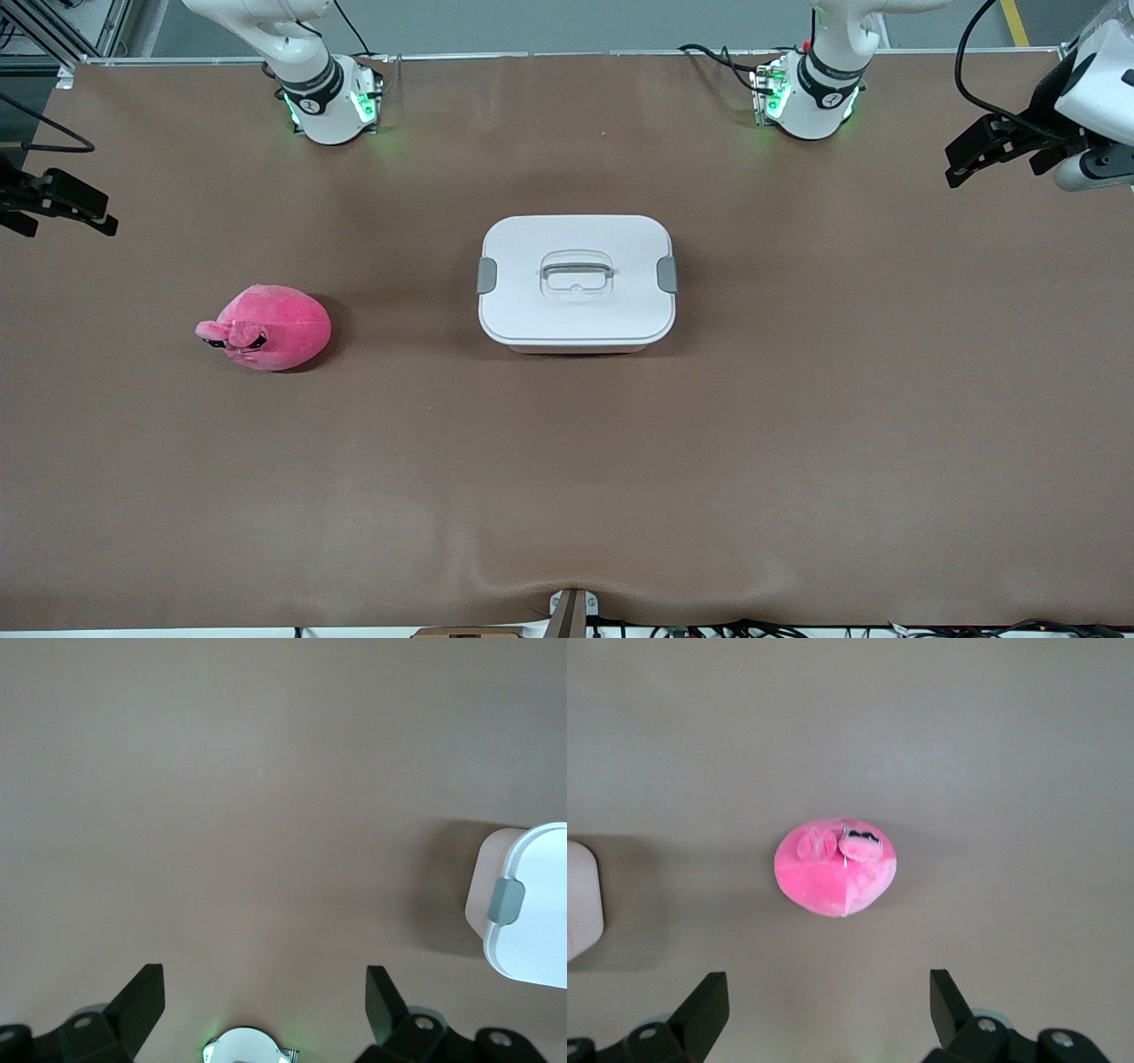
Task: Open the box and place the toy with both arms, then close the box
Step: 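Reach the left gripper to the box lid handle while the right gripper reaches the toy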
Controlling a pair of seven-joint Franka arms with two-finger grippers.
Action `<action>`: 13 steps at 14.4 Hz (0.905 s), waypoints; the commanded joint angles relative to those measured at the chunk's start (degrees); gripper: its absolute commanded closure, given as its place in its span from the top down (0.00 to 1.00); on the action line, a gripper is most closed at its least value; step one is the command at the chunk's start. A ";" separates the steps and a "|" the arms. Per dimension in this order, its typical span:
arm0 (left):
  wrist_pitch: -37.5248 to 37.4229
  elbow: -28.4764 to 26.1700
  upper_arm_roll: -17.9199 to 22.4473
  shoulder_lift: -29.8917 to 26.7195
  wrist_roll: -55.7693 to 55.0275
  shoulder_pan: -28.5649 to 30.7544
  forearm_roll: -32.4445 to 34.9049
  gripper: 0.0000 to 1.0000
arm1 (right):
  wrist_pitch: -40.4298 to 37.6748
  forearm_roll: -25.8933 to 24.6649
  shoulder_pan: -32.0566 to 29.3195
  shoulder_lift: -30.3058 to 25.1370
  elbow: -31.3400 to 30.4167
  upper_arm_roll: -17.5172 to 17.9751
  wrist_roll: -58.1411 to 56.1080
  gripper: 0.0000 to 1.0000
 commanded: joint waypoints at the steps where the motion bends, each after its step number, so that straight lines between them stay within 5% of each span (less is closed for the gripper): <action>1: 2.29 1.44 -7.93 7.18 2.33 14.06 -0.88 1.00 | 0.96 0.37 0.64 -0.28 -2.67 1.20 0.39 1.00; 13: 2.41 1.71 -10.21 7.34 -0.74 14.55 -0.79 1.00 | 2.10 0.36 0.40 -0.18 -2.69 1.29 0.57 1.00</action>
